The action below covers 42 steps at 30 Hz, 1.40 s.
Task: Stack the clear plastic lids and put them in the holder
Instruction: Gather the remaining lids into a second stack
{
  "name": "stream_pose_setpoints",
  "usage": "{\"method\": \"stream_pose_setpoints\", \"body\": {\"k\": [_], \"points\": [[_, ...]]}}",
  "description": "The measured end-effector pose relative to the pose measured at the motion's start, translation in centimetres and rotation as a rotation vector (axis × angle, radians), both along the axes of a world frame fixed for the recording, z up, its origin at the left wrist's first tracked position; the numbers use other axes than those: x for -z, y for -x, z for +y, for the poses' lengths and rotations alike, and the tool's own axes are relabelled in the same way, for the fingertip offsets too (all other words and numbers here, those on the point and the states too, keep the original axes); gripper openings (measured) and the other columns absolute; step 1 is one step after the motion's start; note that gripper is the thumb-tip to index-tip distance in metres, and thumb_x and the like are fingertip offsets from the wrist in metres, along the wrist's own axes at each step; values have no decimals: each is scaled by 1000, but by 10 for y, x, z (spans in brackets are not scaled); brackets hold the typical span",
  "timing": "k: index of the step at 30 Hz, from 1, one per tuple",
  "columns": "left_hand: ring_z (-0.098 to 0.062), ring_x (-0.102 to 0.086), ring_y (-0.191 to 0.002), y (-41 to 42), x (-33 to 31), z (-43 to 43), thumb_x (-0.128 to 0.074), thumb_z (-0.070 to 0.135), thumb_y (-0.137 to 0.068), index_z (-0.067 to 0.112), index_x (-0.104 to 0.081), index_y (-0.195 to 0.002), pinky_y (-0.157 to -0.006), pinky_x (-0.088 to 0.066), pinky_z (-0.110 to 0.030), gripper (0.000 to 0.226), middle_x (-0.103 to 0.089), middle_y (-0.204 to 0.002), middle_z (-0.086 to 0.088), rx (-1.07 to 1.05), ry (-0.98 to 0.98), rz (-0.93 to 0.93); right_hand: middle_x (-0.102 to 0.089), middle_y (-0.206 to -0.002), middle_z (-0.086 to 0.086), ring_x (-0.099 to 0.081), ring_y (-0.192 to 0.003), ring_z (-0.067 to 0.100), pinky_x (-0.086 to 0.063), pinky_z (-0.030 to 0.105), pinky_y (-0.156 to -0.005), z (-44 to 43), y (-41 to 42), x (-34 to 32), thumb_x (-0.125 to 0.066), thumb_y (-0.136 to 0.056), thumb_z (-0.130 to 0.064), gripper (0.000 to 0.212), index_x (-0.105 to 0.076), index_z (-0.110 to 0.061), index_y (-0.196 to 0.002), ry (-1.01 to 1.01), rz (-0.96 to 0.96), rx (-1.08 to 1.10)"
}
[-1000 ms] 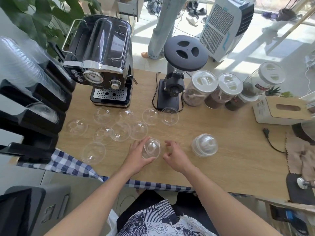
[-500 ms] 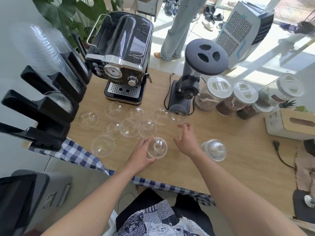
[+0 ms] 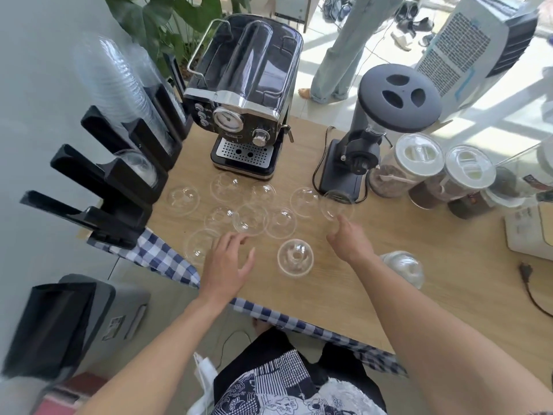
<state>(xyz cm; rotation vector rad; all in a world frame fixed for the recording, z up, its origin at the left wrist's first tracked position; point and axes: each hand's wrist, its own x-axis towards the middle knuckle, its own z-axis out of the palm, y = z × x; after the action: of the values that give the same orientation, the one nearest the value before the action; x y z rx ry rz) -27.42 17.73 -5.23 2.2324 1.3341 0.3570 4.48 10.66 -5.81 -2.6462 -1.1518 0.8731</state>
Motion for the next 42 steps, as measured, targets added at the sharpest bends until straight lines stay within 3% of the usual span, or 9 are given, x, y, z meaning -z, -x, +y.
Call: {"method": "stream_pose_setpoints", "body": {"k": [4, 8, 15, 19, 22, 25, 29, 35, 42], "points": [[-22, -57, -128, 40, 13, 6, -71, 35, -103, 16, -62, -145, -104, -51, -43, 46, -63, -138, 0, -83, -115, 244, -71, -127, 18, -69, -116, 42, -54, 44, -87, -3, 7, 4, -54, -108, -25, 42, -58, -20, -149, 25, -36, -2], [-23, -58, -141, 65, 29, 6, -72, 37, -103, 15, -59, -152, -121, -44, -52, 55, -65, -148, -2, -41, -112, 402, -76, -119, 12, -72, -107, 37, -60, 45, -88, -9, 15, 6, -52, -107, -25, 36, -71, -26, -138, -27, -81, -14], [-19, -66, -138, 60, 33, 5, -63, 29, -111, 22, -72, -143, -131, -32, -60, 34, -74, -143, 5, -48, -117, 371, -76, -103, 0, -72, -94, 25, -58, 41, -78, -21, 25, -1, -62, -112, -44, 26, -75, -24, -121, -183, 9, 116], [-17, -70, -125, 51, 23, 2, -43, 41, -114, 22, -75, -136, -118, -46, -53, 43, -77, -132, 8, -101, -111, 205, -74, -99, -7, -70, -94, 15, -48, 31, -72, -33, 36, -24, -51, -117, -45, 32, -73, -21, -116, -372, 189, 273], [-12, -66, -120, 42, 8, -10, -48, 34, -115, 24, -73, -134, -106, -51, -47, 33, -74, -127, 15, -168, -35, -33, -70, -94, -3, -65, -86, 12, -49, 30, -74, -43, 38, -27, -42, -120, -47, 42, -73, -21, -109, -439, 394, 344], [-6, -66, -121, 33, -7, -20, -50, 31, -115, 27, -72, -134, -106, -54, -38, 29, -74, -124, 18, -249, 154, -289, -54, -75, -6, -50, -68, 13, -49, 36, -70, -53, 39, -23, -40, -119, -50, 51, -69, -11, -107, -424, 726, 435], [-2, -74, -108, 19, -24, -21, -53, 36, -116, 31, -68, -145, -95, -56, -23, 33, -81, -109, 14, -336, 439, -506, -42, -73, -4, -40, -64, 14, -46, 35, -71, -62, 45, -21, -40, -120, -47, 45, -63, -11, -108, -317, 1014, 465], [-12, -74, -94, -5, -19, -15, -56, 22, -114, 33, -72, -142, -95, -64, -36, 34, -78, -95, 4, -461, 828, -775, -53, -77, -5, -47, -68, 15, -48, 35, -72, -65, 60, -11, -44, -115, -60, 55, -69, -11, -112, -187, 847, 432], [-17, -68, -88, -39, -11, -27, -54, 18, -116, 28, -79, -135, -85, -65, -37, 33, -73, -97, -5, -495, 1170, -802, -71, -120, 1, -69, -110, 16, -58, 36, -80, -62, 75, -7, -40, -116, -59, 47, -60, -20, -134, -131, 696, 449]]}}
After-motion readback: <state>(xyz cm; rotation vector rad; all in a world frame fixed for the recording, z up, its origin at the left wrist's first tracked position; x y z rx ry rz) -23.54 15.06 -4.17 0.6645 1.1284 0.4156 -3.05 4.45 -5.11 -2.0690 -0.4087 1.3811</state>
